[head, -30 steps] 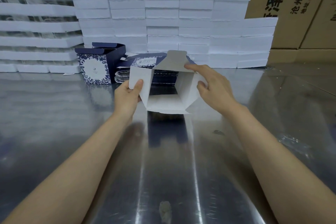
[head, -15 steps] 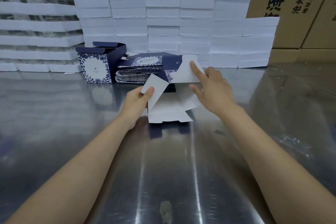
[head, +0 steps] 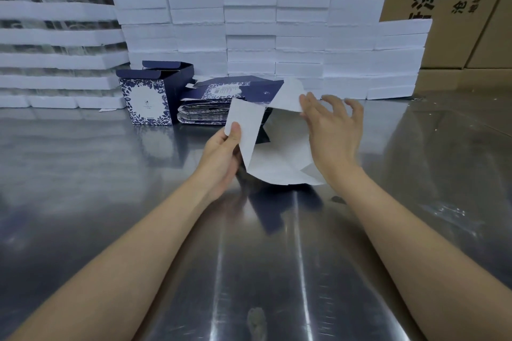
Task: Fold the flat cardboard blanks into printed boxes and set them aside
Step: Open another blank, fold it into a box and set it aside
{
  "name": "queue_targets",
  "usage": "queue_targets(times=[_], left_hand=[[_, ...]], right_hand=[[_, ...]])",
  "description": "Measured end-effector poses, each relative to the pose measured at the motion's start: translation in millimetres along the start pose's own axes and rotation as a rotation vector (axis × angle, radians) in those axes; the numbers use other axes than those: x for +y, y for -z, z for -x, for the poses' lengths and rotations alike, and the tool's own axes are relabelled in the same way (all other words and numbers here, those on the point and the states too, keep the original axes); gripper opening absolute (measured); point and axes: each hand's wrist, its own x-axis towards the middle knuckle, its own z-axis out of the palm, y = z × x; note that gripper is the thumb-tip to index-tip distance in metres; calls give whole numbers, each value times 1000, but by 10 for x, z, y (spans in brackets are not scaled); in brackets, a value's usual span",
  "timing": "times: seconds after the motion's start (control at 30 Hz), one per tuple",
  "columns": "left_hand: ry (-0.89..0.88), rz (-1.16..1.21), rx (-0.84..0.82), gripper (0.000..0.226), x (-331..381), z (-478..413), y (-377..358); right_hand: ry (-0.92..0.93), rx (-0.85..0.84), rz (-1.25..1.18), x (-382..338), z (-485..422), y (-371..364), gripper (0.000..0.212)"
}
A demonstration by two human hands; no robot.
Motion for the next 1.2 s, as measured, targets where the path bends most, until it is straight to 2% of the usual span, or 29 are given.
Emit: queue_targets(times=[0.1, 0.2, 0.3, 0.43, 0.5, 0.6, 0.67, 0.73, 0.87, 0.97, 1.03, 1.2], left_hand=[[8, 97, 37, 32, -16, 23, -104], [13, 137, 47, 35, -30, 36, -144], [13, 145, 46, 34, -47, 40, -139], [1, 158, 79, 30, -22, 9, -100], [-25, 194, 116, 27, 25, -17, -57], [-50, 252, 178, 23, 108, -43, 37], [-43, 248, 220, 22, 143, -55, 84], [-31, 249, 248, 21, 158, -62, 107], [-23, 266, 284, 24, 162, -78, 152], [-24, 251, 315, 27, 189, -96, 206], [-25, 223, 320, 26, 213, -103, 234], [-30, 272, 265, 21, 225, -89, 229]], right_hand=[[-2, -60, -113, -76, -26, 49, 35], [1, -48, -87, -136, -60, 129, 39], [-21, -180, -82, -136, -71, 137, 43], [-82, -223, -107, -133, -129, 210, 28], [-161, -181, -372, -115, -176, 262, 20], [-348, -203, -1021, 7, -247, 373, 9], [-383, -252, -1218, 63, -234, 410, 7], [-377, -279, -1303, 53, -182, 417, 8], [-299, -275, -1294, -25, -87, 370, 19], [-318, -97, -1182, -52, -84, 325, 32], [-313, -54, -1146, -45, -65, 295, 37], [-343, -288, -1312, 42, -48, 270, 40]])
